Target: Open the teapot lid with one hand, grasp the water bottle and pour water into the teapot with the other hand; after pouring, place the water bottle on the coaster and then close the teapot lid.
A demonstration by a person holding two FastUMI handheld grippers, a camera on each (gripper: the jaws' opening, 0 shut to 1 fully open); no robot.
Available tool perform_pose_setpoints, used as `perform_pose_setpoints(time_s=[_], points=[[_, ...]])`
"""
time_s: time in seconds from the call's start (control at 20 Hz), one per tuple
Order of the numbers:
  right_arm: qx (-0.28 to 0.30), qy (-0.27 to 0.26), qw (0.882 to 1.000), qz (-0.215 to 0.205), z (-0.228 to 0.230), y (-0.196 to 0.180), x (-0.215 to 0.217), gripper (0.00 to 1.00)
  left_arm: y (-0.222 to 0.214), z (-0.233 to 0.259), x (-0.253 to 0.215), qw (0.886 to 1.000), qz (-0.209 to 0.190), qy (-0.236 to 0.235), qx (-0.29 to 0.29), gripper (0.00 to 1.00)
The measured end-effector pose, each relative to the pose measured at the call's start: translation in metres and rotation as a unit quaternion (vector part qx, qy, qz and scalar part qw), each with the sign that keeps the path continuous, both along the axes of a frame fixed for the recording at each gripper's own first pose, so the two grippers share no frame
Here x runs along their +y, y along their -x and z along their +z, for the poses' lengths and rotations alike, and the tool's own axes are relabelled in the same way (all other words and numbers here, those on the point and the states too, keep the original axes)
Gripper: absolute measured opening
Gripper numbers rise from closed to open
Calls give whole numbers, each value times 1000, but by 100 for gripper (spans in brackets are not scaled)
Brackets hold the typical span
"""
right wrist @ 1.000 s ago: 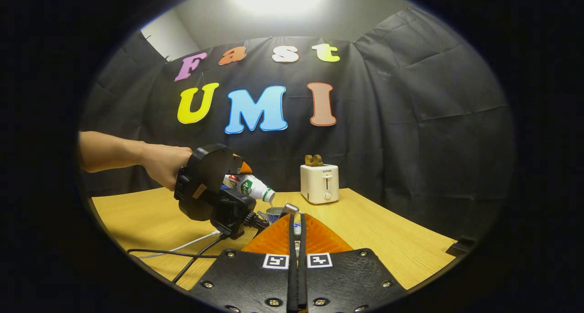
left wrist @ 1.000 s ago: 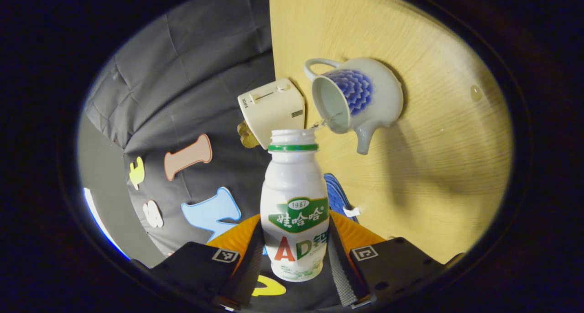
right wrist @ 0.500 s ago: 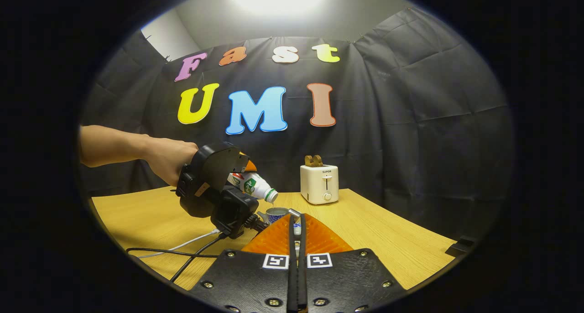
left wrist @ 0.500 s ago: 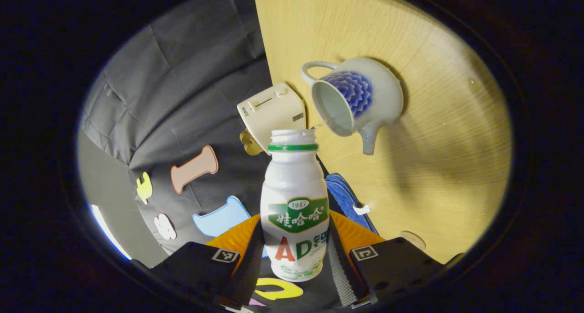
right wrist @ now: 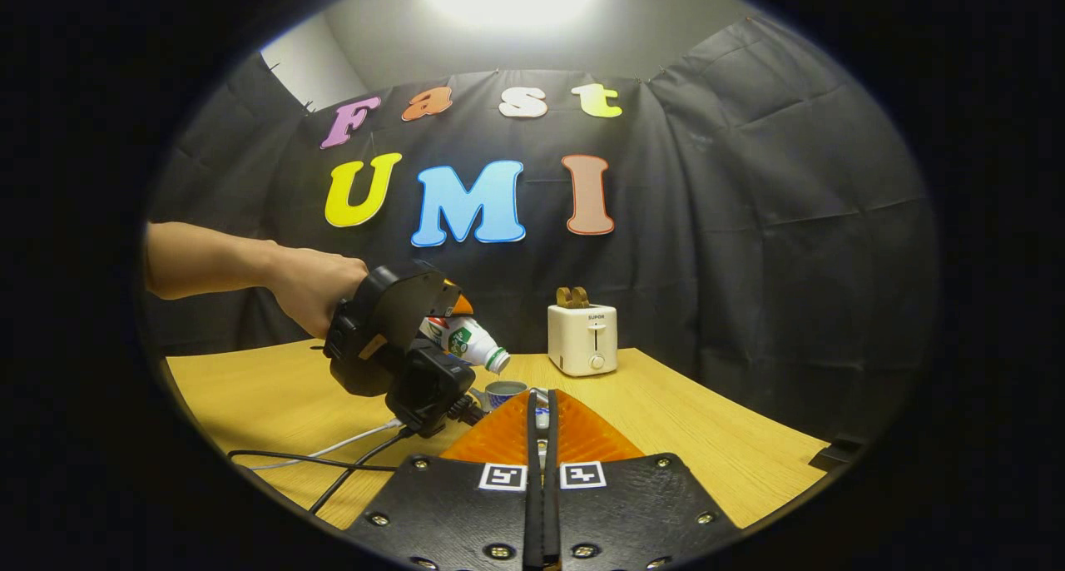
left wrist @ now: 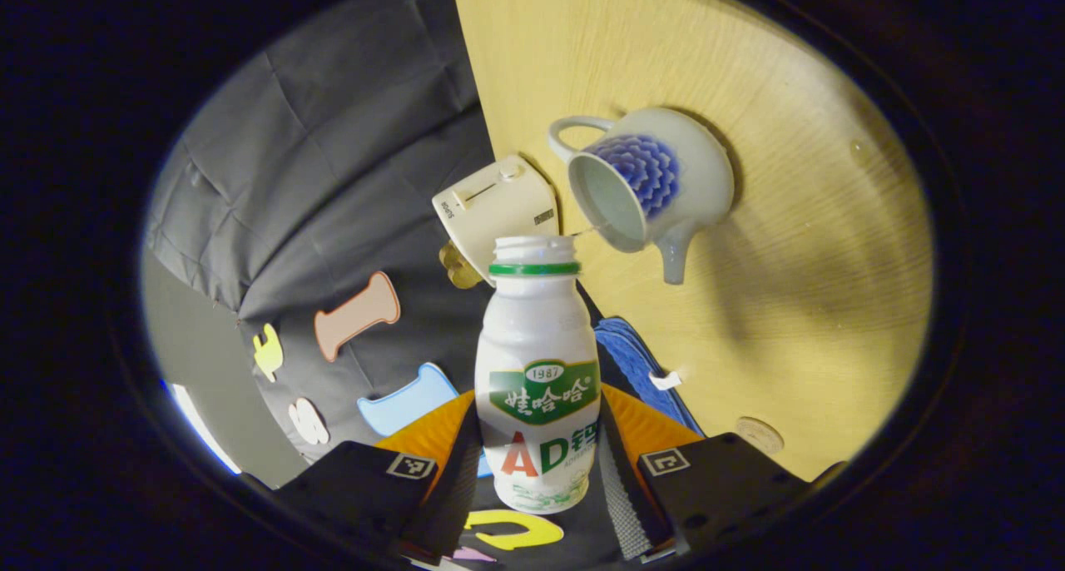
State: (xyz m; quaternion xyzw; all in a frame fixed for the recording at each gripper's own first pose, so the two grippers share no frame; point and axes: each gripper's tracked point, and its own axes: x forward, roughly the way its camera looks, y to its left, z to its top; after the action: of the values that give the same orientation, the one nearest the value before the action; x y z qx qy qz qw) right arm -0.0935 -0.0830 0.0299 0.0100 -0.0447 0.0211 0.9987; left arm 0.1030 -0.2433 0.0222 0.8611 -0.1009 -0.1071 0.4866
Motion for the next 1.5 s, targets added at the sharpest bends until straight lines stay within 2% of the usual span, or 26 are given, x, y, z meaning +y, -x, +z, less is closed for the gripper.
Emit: perform_pose_setpoints(time_s=[0.05, 0.2, 0.25, 0.3, 0.35, 0.45, 0.6, 0.7, 0.75, 0.8, 0.85, 1.05, 1.25, 1.4, 1.5], points=[[-1, 0, 1000, 0, 0, -1, 0, 0, -1, 0, 0, 1000, -2, 2, 1, 70], [-3, 0, 1000, -1, 2, 2, -1, 0, 0, -3, 0, 1000, -1, 10, 10, 80], [-3, 0, 1000, -1, 2, 3, 0, 0, -1, -2, 0, 1000, -1, 14, 13, 80], [-5, -2, 1000, 0, 3, 4, 0, 0, -2, -2, 0, 1000, -2, 19, 15, 75], [-6, -4, 1000, 0, 3, 5, 1, 0, -1, -4, -1, 1000, -3, 24, 18, 80], [-8, -2, 1000, -1, 5, 7, 1, 0, -1, -7, -1, 999, -4, 34, 26, 80], [-11, -4, 1000, -2, 6, 8, 1, 0, -3, -12, 1, 997, -1, 57, 45, 70], [-11, -3, 1000, -3, 6, 8, 0, 0, -4, -17, 2, 996, -1, 75, 56, 80], [-11, -4, 1000, -3, 6, 8, 0, 0, -3, -24, 3, 994, -2, 86, 61, 75], [-10, -7, 1000, -2, 5, 7, 0, 0, -2, -28, 4, 993, -3, 100, 68, 80], [-9, -10, 1000, -1, 5, 7, 1, 0, -3, -30, 6, 990, -3, 116, 78, 80], [-8, 1, 1000, -11, 4, 3, -2, 0, -6, -45, 10, 976, 0, 186, 110, 80], [-1, 3, 1000, -14, 2, -4, -1, 0, -4, -45, 15, 957, -4, 258, 130, 80], [2, 5, 1000, -19, 4, -10, -3, 0, -6, -41, 22, 931, -4, 332, 154, 80], [6, 17, 1000, -18, 6, -16, -1, 0, -7, -34, 27, 906, -8, 389, 164, 76]])
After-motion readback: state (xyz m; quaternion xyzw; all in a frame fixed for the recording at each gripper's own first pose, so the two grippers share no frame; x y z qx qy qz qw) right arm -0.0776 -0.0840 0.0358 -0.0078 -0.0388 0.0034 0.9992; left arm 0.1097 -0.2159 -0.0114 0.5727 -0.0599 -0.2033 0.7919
